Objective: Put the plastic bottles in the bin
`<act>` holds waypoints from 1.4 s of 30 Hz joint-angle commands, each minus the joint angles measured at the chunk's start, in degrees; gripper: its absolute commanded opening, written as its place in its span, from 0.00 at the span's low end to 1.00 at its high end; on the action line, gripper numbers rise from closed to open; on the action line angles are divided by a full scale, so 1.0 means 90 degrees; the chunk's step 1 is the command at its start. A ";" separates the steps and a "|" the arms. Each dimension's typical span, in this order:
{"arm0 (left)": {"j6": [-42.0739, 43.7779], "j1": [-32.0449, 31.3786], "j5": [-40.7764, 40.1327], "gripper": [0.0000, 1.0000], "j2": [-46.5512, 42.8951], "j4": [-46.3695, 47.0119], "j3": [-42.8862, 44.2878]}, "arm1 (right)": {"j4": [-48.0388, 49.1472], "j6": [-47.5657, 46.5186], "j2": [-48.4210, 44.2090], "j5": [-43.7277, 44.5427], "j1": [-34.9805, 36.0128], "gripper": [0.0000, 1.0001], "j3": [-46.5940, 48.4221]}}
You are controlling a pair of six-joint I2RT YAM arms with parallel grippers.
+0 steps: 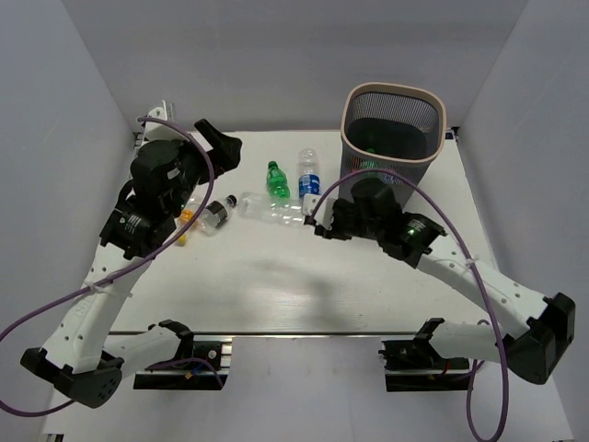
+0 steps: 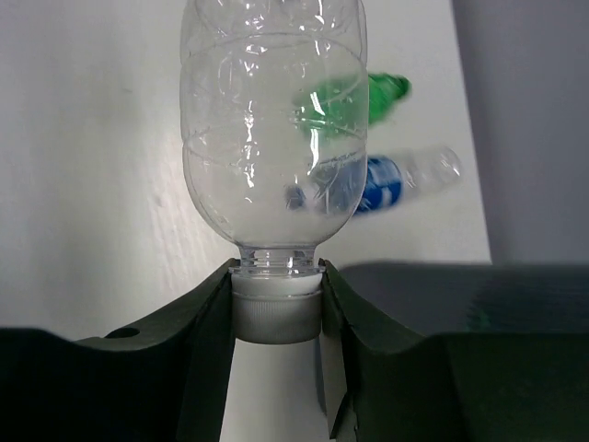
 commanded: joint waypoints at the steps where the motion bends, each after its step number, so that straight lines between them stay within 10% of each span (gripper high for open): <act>1: 0.0151 0.0029 0.0141 0.99 -0.0311 0.0997 0.0186 | -0.0136 0.0039 -0.0225 0.1066 -0.0422 0.00 0.0335; 11: 0.0298 0.0029 -0.0387 0.99 -0.0528 0.0530 0.0196 | 0.0186 0.0039 -0.0626 0.1702 -0.1566 0.00 0.1106; 27: 0.0864 0.0029 0.1186 0.99 0.0907 0.0657 -0.0890 | -0.0594 0.0488 -0.0099 0.2230 -0.2875 0.00 0.2473; 33: 0.0923 0.0029 0.1342 0.99 0.2215 0.0715 -0.0275 | -0.1073 0.0674 0.0448 0.1851 -0.3403 0.90 0.3108; 39: 0.0718 0.0029 0.1079 0.99 0.3562 0.0285 0.0507 | -0.1103 0.1034 0.0430 0.1255 -0.3725 0.89 0.3441; 42: 0.0659 0.0029 0.0757 0.99 0.3945 0.0004 0.0790 | -0.1025 0.1182 0.0079 0.0397 -0.3862 0.51 0.3169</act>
